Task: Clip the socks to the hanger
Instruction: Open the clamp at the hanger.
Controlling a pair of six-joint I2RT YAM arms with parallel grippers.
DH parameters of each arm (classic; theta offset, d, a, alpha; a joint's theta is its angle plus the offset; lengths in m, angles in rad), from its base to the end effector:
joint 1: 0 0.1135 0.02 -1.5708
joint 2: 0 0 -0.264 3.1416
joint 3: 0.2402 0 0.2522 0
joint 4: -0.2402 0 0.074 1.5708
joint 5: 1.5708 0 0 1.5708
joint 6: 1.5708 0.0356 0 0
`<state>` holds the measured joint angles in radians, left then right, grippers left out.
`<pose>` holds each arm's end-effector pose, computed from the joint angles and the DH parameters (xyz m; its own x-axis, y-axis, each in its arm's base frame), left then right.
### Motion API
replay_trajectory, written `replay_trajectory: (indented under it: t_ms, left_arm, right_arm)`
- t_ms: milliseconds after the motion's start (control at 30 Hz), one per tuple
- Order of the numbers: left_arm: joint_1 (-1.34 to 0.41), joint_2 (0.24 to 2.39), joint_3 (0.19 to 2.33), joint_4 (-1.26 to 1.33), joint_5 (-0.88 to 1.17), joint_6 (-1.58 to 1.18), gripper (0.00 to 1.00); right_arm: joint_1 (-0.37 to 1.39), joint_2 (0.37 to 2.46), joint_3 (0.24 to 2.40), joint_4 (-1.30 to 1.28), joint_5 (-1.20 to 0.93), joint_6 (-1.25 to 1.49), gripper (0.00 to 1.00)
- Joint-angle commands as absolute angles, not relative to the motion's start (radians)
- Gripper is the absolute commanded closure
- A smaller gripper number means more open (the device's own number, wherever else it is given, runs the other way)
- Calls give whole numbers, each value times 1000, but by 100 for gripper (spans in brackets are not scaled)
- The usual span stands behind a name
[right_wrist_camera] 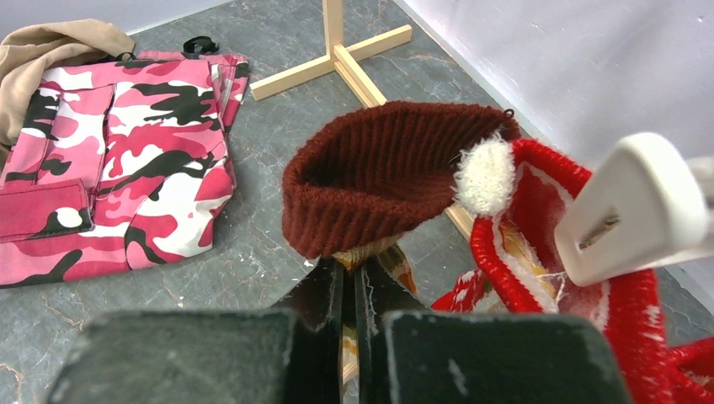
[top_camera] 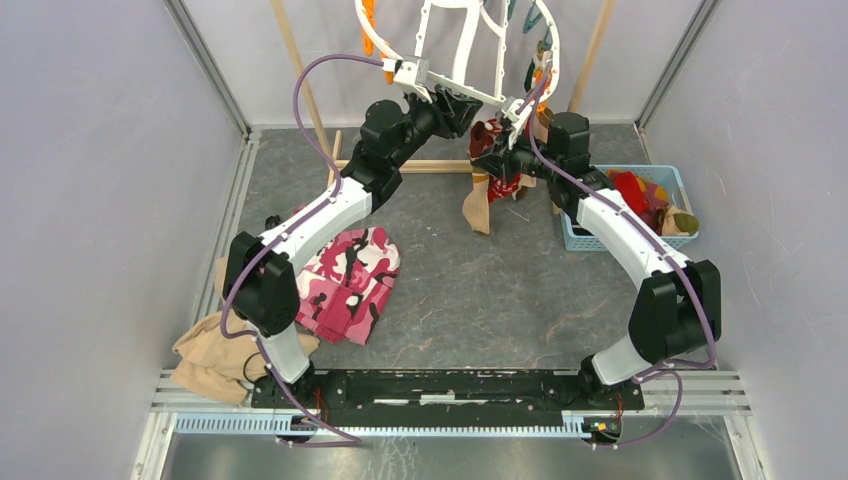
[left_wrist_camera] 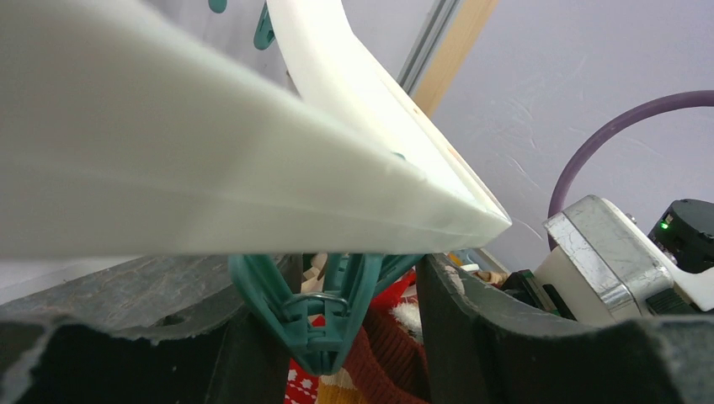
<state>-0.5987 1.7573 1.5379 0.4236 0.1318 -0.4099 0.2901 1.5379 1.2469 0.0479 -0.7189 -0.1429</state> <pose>0.3510 -0.2451 0.4003 -0.1114 -0.4023 -0.9087 0.6767 0.6390 -0.3658 0.3392 0.1257 0.3403 -0.1104 -0.1448 -0.9833 -0.8521 0.5230 0.0187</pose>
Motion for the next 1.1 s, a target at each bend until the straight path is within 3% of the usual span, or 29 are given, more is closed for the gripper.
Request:
replay_trajectory:
  t_ms: [0,233,433,1067]
  left_arm:
    - [-597,1764,1576,489,118,-371,45]
    - [-597,1766,1583,499,126,-368,52]
    - [-598,1761,1572,497,154,-355,37]
    - [-645,1760,1504,615,79,-182,40]
  right_arm:
    - [286,1542,1297,87,-738,-129,100]
    - [285,1547,1303,86,-739,-128,100]
    - [285,1543,1302,84,-741,-129,100]
    - [285,1541,1297,84,-749,-130,100]
